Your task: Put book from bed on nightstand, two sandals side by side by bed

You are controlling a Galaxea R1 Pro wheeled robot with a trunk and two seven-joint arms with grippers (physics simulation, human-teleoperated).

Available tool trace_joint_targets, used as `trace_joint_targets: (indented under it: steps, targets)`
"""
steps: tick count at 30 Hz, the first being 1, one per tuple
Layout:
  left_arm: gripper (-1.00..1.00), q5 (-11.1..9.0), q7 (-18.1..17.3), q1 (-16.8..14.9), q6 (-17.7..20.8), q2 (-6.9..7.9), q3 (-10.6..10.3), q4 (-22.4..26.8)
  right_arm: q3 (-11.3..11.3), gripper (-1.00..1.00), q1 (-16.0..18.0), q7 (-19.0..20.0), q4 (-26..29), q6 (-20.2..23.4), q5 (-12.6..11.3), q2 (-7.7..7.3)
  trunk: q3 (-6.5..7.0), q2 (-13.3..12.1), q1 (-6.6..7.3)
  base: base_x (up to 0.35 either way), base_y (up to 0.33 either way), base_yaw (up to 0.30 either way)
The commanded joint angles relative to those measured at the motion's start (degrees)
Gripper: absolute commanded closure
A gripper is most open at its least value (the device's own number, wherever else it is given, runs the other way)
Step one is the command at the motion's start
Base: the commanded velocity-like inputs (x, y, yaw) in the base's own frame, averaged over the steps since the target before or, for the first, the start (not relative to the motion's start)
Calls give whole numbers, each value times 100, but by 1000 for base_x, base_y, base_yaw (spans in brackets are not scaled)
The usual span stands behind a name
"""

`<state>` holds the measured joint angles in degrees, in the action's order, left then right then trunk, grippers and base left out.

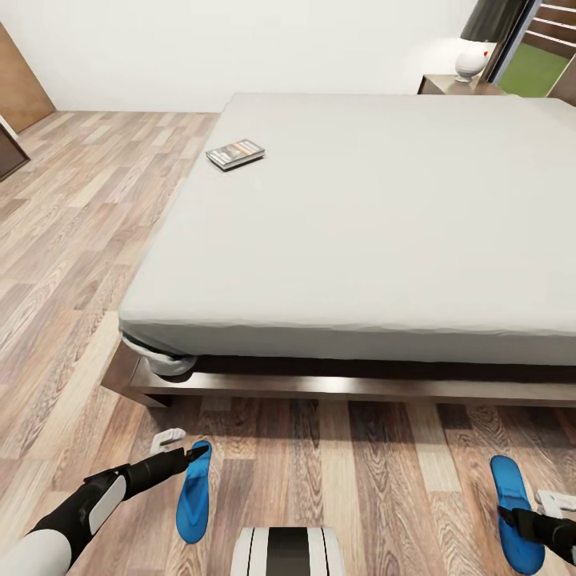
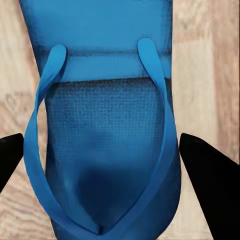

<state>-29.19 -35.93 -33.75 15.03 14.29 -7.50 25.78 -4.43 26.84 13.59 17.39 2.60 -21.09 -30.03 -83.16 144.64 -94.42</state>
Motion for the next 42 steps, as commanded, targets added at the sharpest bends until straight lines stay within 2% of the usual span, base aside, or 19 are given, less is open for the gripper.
trace_joint_targets:
  steps: [1,2,4,5,8,16,17,18,21,22,23,27,39,42]
  targets:
    - [-100,-60,2,-4,52,3,-23,6,-43,100,7,-330,11,147,-58,115,-3,2,1,0,0,0]
    - [-100,-60,5,-3,52,-5,-27,6,-46,100,11,-659,27,375,-49,353,-3,2,1,0,0,0]
    - [-100,-60,6,-3,52,-11,-26,6,-48,100,13,-899,161,683,-43,690,-3,2,1,0,0,0]
    - [-100,-60,6,-2,52,-12,-28,6,-48,100,14,-941,239,752,-42,765,-3,2,1,0,0,0]
    - [-100,-59,7,-1,52,-12,-25,6,-49,100,15,-995,533,848,-44,869,-3,2,1,0,0,0]
    - [-100,-60,7,-4,52,-5,-23,6,-57,100,15,-1011,681,874,-49,916,-3,2,1,0,1,0]
    - [-100,-60,7,-2,52,-5,-23,6,-57,100,15,-1017,687,872,-48,1040,-3,2,1,0,49,0]
    - [-100,-62,5,-3,52,-5,-23,6,-57,100,15,-1022,691,869,-46,1243,-3,2,1,0,107,0]
    - [-100,-67,0,-2,52,-10,-28,6,-63,100,15,-1030,688,866,-39,1730,-3,2,1,0,189,0]
    - [-100,-68,-1,-2,52,-12,-30,6,-66,100,15,-1032,669,866,-37,1870,-3,2,1,0,252,0]
    - [-100,-69,-1,-4,52,-13,-31,6,-66,100,15,-1033,656,861,-39,1942,-3,2,1,0,267,0]
    - [-100,-69,-2,-5,52,-14,-32,6,-74,100,15,-1033,651,857,-40,2009,-3,2,1,0,286,0]
    - [-100,-69,-6,-2,146,-14,-39,6,-81,100,15,-1033,661,857,-36,2027,-3,2,1,26,318,0]
    - [-100,-69,-3,-1,147,-14,-40,6,-83,100,15,-1164,676,858,-35,2039,-3,2,1,82,320,0]
